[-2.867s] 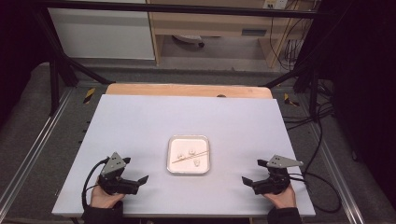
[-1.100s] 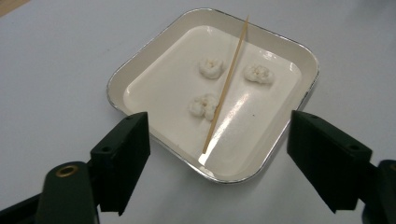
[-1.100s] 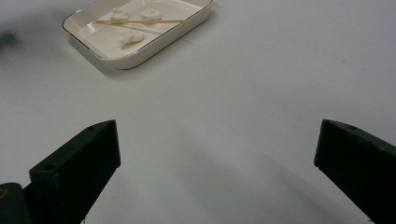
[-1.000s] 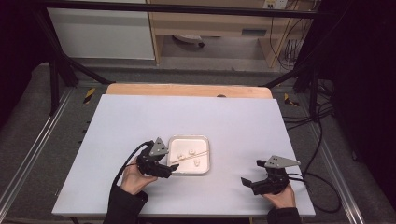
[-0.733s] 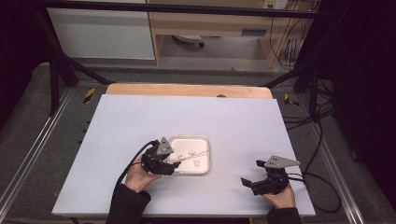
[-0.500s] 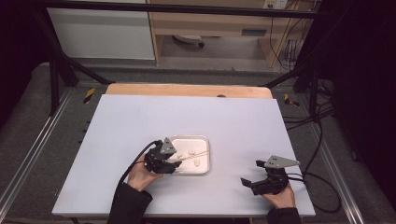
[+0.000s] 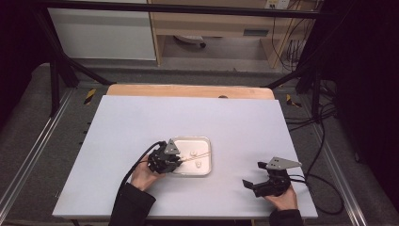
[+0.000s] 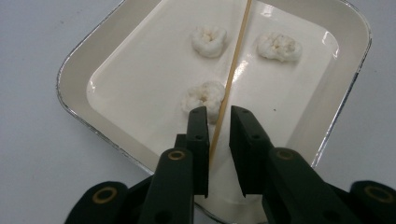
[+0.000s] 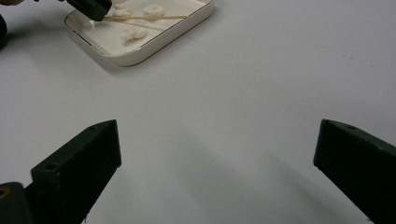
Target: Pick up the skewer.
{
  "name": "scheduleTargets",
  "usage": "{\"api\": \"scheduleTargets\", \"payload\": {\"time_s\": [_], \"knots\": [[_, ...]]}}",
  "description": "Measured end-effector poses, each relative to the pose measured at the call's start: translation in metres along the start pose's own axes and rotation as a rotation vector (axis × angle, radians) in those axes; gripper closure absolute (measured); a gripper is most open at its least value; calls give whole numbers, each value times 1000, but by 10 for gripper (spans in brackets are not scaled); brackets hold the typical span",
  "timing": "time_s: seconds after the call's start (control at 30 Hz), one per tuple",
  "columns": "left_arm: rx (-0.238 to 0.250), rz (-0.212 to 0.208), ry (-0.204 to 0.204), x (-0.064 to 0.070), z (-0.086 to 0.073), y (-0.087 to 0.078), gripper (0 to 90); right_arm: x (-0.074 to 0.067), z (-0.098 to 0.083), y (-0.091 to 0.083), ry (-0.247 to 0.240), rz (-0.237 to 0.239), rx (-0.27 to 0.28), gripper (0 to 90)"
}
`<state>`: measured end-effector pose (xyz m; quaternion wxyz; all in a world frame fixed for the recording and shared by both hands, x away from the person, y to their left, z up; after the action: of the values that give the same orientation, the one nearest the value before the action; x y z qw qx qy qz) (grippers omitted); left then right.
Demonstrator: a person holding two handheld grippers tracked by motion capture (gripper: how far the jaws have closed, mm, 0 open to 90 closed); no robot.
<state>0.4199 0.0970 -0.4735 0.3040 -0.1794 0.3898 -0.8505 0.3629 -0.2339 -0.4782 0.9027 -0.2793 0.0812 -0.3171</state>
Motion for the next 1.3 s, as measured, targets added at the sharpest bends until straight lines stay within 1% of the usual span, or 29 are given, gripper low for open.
{"api": "scheduleTargets", "payload": {"time_s": [0.1, 0.3, 0.47, 0.63, 0.67, 0.8, 0.83, 0.9, 0.97, 1.07, 1.23, 1.27, 1.3], "knots": [[0, -7, -1, 0, 0, 1, 815, 0, 0, 0, -1, 1, -1, 14], [-2, -18, 14, 0, -1, 3, 859, 0, 0, 0, -1, 2, -1, 14], [-3, -19, 20, -1, -2, 3, 873, 0, 0, 0, -2, 1, -1, 14], [-1, -13, 35, 0, -3, 2, 877, 0, 0, 0, -2, 2, -3, 14], [8, -15, 34, 0, -3, 2, 879, 0, 0, 1, -3, 2, -4, 14], [12, -25, 31, 0, -5, 1, 882, 0, -1, 1, -4, 2, -5, 14], [15, -37, 27, 1, -6, 0, 882, 0, -1, 1, -3, 3, -6, 14], [28, -45, 22, 1, -6, -2, 883, 0, -1, 1, -4, 3, -8, 14], [31, -50, 21, 2, -7, -3, 883, -1, -1, 1, -3, 3, -9, 14], [48, -64, 10, 2, -7, -8, 883, -1, -1, 1, -1, 4, -6, 16], [79, -70, 12, 6, -5, -15, 883, -1, 0, 1, -5, 4, -3, 17], [94, -75, 5, 7, -5, -17, 883, -1, 0, 0, -9, 5, -4, 17], [94, -75, 5, 7, -5, -17, 884, -1, 0, 0, -8, 5, -5, 18]]}}
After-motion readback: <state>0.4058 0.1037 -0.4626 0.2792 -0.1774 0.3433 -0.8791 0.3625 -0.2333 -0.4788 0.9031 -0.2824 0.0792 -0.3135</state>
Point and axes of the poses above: each handheld gripper's, and its own axes: y roughly forward along the jaws, z roughly out of its top, x roughly to its right, the point moved 5 cm from there along y, roughly forward along the jaws, and after that the axes turned 12 degrees about -y, right-handed, at the moved point
